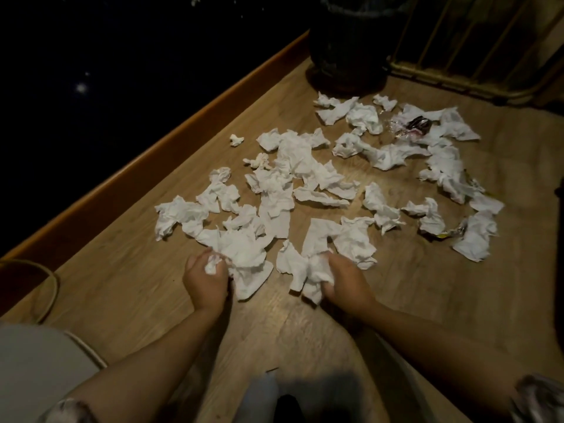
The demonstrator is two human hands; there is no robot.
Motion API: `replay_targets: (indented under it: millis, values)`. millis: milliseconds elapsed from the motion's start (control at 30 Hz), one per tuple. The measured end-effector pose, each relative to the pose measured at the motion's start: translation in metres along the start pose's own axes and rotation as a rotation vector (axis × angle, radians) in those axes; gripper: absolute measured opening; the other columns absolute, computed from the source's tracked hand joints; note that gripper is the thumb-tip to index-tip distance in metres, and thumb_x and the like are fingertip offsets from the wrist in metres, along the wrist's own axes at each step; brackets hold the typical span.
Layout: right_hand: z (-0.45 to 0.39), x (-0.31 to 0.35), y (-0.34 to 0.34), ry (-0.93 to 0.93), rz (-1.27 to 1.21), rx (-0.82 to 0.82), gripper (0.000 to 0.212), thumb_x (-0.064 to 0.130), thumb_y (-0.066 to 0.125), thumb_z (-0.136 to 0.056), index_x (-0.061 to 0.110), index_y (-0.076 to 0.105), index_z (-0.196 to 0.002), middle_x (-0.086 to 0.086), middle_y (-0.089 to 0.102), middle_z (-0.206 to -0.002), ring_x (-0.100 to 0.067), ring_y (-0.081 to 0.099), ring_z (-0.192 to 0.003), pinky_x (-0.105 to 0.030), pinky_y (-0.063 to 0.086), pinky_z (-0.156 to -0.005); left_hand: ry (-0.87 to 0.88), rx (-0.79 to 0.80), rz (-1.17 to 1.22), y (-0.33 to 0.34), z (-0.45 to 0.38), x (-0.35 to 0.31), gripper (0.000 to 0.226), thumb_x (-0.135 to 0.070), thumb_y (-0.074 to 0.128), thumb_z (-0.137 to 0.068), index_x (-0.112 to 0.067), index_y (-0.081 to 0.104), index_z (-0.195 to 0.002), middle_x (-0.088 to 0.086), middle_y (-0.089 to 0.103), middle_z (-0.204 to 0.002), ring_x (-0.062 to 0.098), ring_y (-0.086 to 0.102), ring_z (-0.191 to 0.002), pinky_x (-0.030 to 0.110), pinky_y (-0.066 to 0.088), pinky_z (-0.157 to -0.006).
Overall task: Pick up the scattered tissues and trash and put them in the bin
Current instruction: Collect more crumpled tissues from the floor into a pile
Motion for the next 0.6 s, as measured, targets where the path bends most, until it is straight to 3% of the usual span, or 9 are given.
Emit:
replay_targets:
  millis: [67, 133, 233, 333, 400, 467, 533, 567, 600]
  values:
    - [-0.014, 0.010, -0.014, 0.073, -0.122, -0.078, 0.014, 0.012, 0.062, -0.085, 0.010, 0.057, -0.098, 0.001, 0.055, -0.094, -0.014, 0.054, -0.086, -0.019, 0.044, -0.071, -0.040, -0.056, 0.109, 0.002, -0.008, -0.026, 0.015, -0.005, 0.065, -0.084, -0.006, 0.074, -0.095, 0.007, 0.070, -0.089, 0.017, 0.061, -0.081, 0.028, 0.049, -0.072]
    - [-0.031, 0.021, -0.030, 0.121, -0.237, -0.167, 0.010, 0.011, 0.058, -0.083, 0.005, 0.053, -0.090, -0.001, 0.050, -0.080, -0.009, 0.047, -0.072, -0.009, 0.035, -0.059, -0.091, -0.066, 0.197, 0.004, -0.019, -0.056, 0.007, -0.009, 0.064, -0.087, -0.006, 0.070, -0.090, 0.004, 0.066, -0.081, 0.014, 0.059, -0.073, 0.024, 0.048, -0.065]
    - [-0.057, 0.041, -0.056, 0.082, -0.329, -0.291, 0.021, 0.023, 0.051, -0.079, 0.005, 0.045, -0.069, -0.006, 0.043, -0.065, -0.014, 0.038, -0.060, -0.031, 0.032, -0.054, -0.073, -0.002, 0.330, 0.011, -0.038, -0.100, 0.011, -0.004, 0.061, -0.086, -0.011, 0.068, -0.091, 0.002, 0.066, -0.085, 0.012, 0.058, -0.074, 0.020, 0.047, -0.064]
    - [-0.077, 0.063, -0.082, 0.153, -0.531, -0.392, 0.038, 0.032, 0.059, -0.088, 0.016, 0.037, -0.063, 0.001, 0.032, -0.059, -0.011, 0.031, -0.053, -0.030, 0.027, -0.052, -0.036, 0.045, 0.389, 0.022, -0.051, -0.138, 0.017, -0.003, 0.061, -0.085, -0.017, 0.065, -0.095, -0.002, 0.065, -0.095, 0.012, 0.059, -0.089, 0.020, 0.046, -0.072]
    - [-0.089, 0.080, -0.100, 0.210, -0.652, -0.427, 0.051, 0.052, 0.066, -0.083, 0.017, 0.038, -0.060, 0.004, 0.037, -0.056, -0.008, 0.037, -0.049, -0.025, 0.033, -0.049, -0.065, 0.070, 0.435, 0.031, -0.061, -0.159, 0.020, -0.011, 0.068, -0.084, -0.018, 0.062, -0.102, 0.000, 0.065, -0.103, 0.018, 0.061, -0.098, 0.023, 0.050, -0.078]
    - [-0.105, 0.095, -0.115, 0.257, -0.730, -0.440, 0.055, 0.065, 0.070, -0.070, 0.012, 0.059, -0.071, 0.002, 0.064, -0.070, -0.009, 0.061, -0.063, -0.024, 0.051, -0.061, -0.146, 0.151, 0.482, 0.042, -0.076, -0.177, 0.058, -0.031, 0.081, -0.074, -0.016, 0.057, -0.124, 0.002, 0.061, -0.124, 0.021, 0.057, -0.116, 0.035, 0.051, -0.096]
    - [-0.122, 0.108, -0.131, 0.322, -0.772, -0.479, 0.050, 0.052, 0.077, -0.067, 0.011, 0.063, -0.091, -0.007, 0.071, -0.091, -0.019, 0.068, -0.082, -0.037, 0.058, -0.077, -0.194, 0.208, 0.545, 0.052, -0.095, -0.194, 0.093, -0.056, 0.086, -0.054, -0.019, 0.052, -0.132, 0.002, 0.059, -0.132, 0.022, 0.057, -0.120, 0.043, 0.049, -0.101]
    - [-0.130, 0.114, -0.139, 0.360, -0.826, -0.500, 0.046, 0.041, 0.079, -0.069, 0.010, 0.059, -0.097, -0.010, 0.070, -0.097, -0.022, 0.068, -0.085, -0.042, 0.058, -0.080, -0.213, 0.209, 0.562, 0.057, -0.106, -0.202, 0.094, -0.063, 0.084, -0.048, -0.020, 0.055, -0.127, 0.002, 0.062, -0.127, 0.023, 0.060, -0.115, 0.044, 0.051, -0.098]
    - [-0.139, 0.118, -0.146, 0.402, -0.892, -0.511, 0.045, 0.030, 0.079, -0.072, 0.008, 0.056, -0.104, -0.011, 0.067, -0.102, -0.024, 0.066, -0.089, -0.044, 0.057, -0.084, -0.216, 0.209, 0.583, 0.058, -0.113, -0.213, 0.082, -0.063, 0.083, -0.050, -0.019, 0.061, -0.116, 0.001, 0.066, -0.117, 0.022, 0.064, -0.107, 0.041, 0.053, -0.094]
Point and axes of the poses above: each hand's wrist, its own z-axis away from the middle knuckle, its own y-axis out of the palm, x = y × z, the point moved 3 cm from there along -z, towards the middle knuckle
